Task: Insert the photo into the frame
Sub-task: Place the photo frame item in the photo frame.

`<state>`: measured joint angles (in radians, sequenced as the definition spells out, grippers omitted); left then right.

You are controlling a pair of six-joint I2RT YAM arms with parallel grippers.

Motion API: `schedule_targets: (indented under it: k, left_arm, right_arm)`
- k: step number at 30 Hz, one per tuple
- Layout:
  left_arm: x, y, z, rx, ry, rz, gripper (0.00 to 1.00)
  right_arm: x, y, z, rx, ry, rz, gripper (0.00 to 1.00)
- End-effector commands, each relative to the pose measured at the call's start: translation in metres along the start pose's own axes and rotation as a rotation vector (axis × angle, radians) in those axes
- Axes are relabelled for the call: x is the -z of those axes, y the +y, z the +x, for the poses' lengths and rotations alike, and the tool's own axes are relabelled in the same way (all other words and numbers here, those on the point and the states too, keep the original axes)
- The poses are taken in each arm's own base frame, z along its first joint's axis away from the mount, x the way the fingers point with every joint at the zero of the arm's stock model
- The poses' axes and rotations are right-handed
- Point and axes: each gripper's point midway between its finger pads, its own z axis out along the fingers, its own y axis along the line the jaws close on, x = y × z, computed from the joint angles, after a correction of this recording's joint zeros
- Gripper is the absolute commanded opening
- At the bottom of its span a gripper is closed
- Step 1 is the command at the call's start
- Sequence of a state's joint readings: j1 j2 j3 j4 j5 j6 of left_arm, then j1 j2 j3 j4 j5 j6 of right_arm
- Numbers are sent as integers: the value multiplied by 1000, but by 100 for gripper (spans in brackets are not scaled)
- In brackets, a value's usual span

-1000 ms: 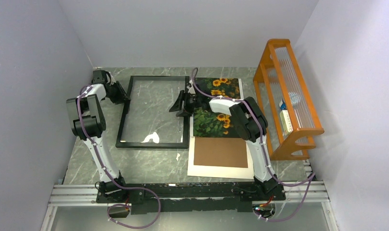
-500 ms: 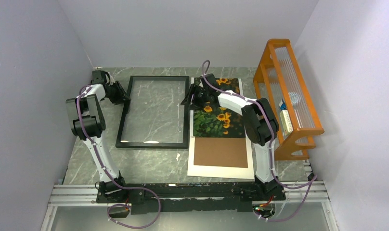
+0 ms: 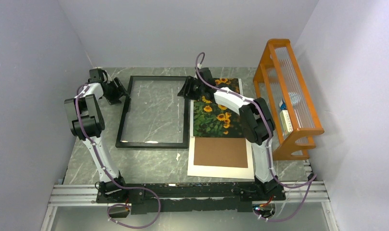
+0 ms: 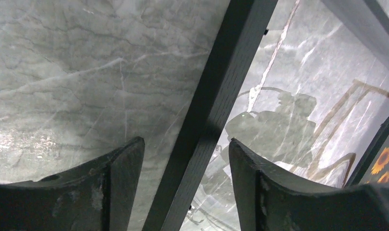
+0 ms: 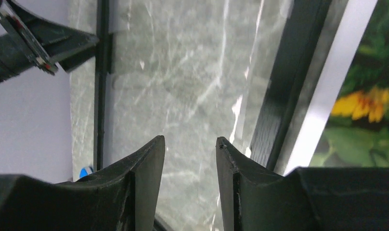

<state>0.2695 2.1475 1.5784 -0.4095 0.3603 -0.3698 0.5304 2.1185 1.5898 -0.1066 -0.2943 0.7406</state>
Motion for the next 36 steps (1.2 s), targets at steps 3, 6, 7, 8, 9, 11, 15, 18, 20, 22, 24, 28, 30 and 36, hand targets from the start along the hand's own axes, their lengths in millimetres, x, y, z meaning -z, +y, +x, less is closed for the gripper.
schedule_targets:
  k: [3, 6, 7, 8, 9, 11, 15, 18, 20, 22, 24, 28, 30, 36]
  left_arm:
    - [-6, -6, -34, 12, -63, 20, 76]
    - [-17, -12, -47, 14, -74, 55, 77]
    - [-22, -13, -47, 19, -68, 65, 77]
    - [-25, -16, -52, 18, -73, 79, 77]
    - [-28, -17, -56, 20, -79, 92, 77]
    - [-36, -21, -60, 21, -82, 118, 78]
    - [-50, -29, -67, 22, -104, 166, 78]
    - [-60, -37, -69, 21, -110, 199, 79]
    - [-67, -41, -69, 19, -110, 212, 79]
    - [-75, -46, -68, 12, -109, 217, 79]
    - [-82, -48, -66, 7, -103, 208, 78]
    - [-96, -45, -61, -15, -94, 133, 76]
    - [-101, -39, -59, -33, -99, 69, 75]
    - [-106, -30, -52, -94, -103, -30, 70]
  right_arm:
    - [-25, 13, -82, 109, -240, -43, 48]
    - [-39, 12, -104, 143, -289, -55, 48]
    - [-43, 11, -109, 153, -305, -58, 47]
    - [-48, 11, -114, 162, -316, -60, 48]
    - [-52, 11, -119, 171, -328, -66, 48]
    - [-59, 11, -126, 188, -350, -77, 48]
    - [-73, 12, -135, 216, -385, -109, 48]
    - [-82, 11, -138, 223, -392, -129, 47]
    - [-87, 11, -138, 227, -396, -144, 46]
    - [-90, 11, -138, 228, -403, -153, 46]
    - [-94, 11, -139, 232, -405, -163, 45]
    - [-103, 6, -136, 231, -394, -168, 44]
    - [-108, 3, -133, 232, -387, -167, 44]
    - [-117, -7, -124, 233, -361, -159, 44]
